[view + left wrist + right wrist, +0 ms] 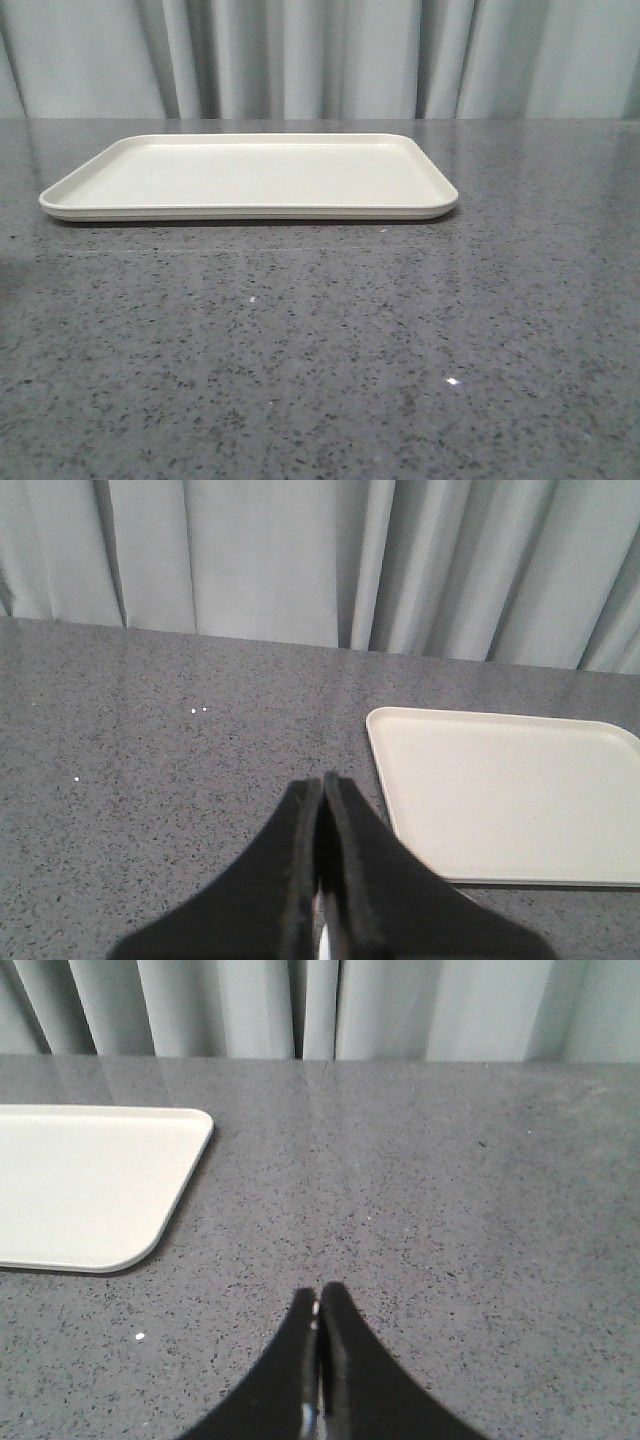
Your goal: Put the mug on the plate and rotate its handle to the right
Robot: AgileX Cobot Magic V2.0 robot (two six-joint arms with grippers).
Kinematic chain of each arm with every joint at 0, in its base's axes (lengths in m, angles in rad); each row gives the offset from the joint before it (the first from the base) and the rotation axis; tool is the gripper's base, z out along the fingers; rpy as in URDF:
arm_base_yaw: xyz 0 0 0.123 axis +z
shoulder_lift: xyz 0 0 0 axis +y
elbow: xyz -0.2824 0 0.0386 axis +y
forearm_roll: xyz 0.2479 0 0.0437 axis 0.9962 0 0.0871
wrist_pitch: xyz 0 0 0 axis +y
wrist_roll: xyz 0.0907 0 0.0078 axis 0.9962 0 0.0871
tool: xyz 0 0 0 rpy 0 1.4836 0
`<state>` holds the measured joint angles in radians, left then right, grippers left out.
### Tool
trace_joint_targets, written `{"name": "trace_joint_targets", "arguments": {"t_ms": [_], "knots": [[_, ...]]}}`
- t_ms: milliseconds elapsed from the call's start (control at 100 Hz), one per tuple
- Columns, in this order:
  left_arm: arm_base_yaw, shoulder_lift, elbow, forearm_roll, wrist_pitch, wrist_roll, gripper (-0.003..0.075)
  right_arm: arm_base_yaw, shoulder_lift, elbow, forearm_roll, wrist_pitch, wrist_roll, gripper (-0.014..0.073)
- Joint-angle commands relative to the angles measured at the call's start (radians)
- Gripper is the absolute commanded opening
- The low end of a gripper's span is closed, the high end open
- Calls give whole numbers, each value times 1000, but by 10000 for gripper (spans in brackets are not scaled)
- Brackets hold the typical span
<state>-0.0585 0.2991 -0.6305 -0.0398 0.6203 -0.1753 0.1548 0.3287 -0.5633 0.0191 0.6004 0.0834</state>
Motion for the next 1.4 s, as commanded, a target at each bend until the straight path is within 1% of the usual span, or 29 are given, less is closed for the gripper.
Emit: {"name": "trace_joint_targets", "arguments": {"t_ms": [0,110,210,440,670,740,810,860,880,930,950,980,990,1000,1020,1050,1070,1120,1190,1230,1390], "knots": [[1,91,-112,-40,24,-8,-20,-6,94,-126,-3,26,-3,-67],[1,174,-187,-101,95,-8,-20,-6,196,-239,-3,107,-3,-67],[1,224,-210,-137,124,-8,-20,-6,251,-287,-3,118,-3,-67],[1,271,-210,-166,211,-8,-20,-6,286,-288,-3,104,-2,-67],[1,273,-210,-166,218,-6,-20,-6,286,-288,-3,116,-2,-60],[1,273,-210,-166,220,-4,-19,-6,286,-288,-3,128,-3,-16],[1,273,-210,-166,220,-4,-6,-6,286,-288,-3,139,-3,74],[1,273,-210,-166,220,-4,29,-6,286,-288,-3,146,-3,174],[1,273,-210,-166,220,-2,51,-6,286,-288,-3,147,-3,202],[1,273,-210,-166,220,0,119,-6,286,-288,-3,149,-3,323],[1,273,-210,-166,220,0,154,-6,286,-288,-3,150,-3,354],[1,273,-210,-166,220,4,221,-6,286,-288,-3,150,-3,430],[1,273,-210,-166,220,4,221,-6,286,-288,-3,150,-3,444],[1,273,-210,-166,220,4,265,-6,286,-288,-3,150,-3,471],[1,273,-210,-166,220,4,295,-6,286,-288,-3,150,-3,496],[1,273,-210,-166,220,4,372,-6,286,-288,-3,149,-3,547],[1,273,-210,-166,220,4,402,-6,286,-288,-3,148,-3,570],[1,273,-210,-166,220,4,511,-6,286,-288,-3,145,-3,601],[1,273,-210,-166,220,4,589,-6,286,-288,-3,145,-3,603],[1,273,-210,-164,220,4,599,-6,286,-288,-3,145,-3,603],[1,273,-210,-162,220,4,599,-6,286,-288,-3,145,-3,603]]}}
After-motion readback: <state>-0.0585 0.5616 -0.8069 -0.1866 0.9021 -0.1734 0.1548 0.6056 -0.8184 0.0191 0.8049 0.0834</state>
